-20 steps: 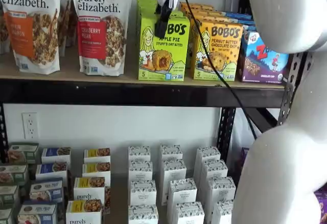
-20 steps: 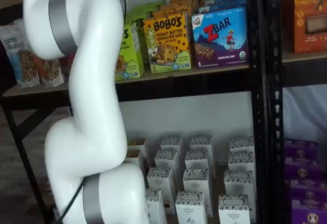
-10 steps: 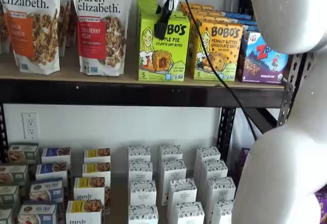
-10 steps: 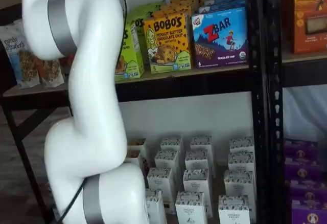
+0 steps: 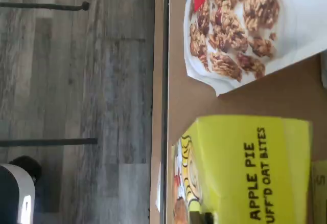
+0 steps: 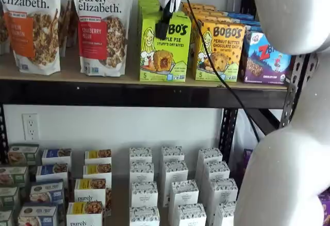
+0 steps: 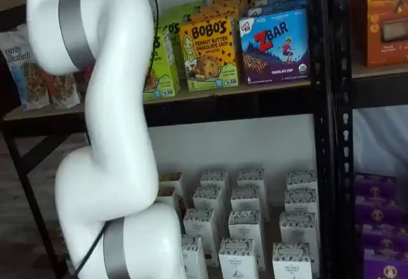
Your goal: Pick the green box on the top shelf, the fourth from the left
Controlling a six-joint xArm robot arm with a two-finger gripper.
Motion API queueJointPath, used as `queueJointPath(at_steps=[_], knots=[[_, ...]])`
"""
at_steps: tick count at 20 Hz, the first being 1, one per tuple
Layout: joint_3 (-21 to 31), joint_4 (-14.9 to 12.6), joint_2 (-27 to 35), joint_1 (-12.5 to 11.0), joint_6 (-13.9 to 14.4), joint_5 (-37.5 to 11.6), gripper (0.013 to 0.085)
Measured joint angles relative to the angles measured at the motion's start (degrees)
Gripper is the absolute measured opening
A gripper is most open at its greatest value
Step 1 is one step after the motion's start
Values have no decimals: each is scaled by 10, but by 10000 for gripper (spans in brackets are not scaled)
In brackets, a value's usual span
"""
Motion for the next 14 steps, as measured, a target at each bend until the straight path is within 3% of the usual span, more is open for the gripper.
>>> queueJointPath(at_steps=[14], knots=[[-5, 4, -5, 4, 6, 20, 250]])
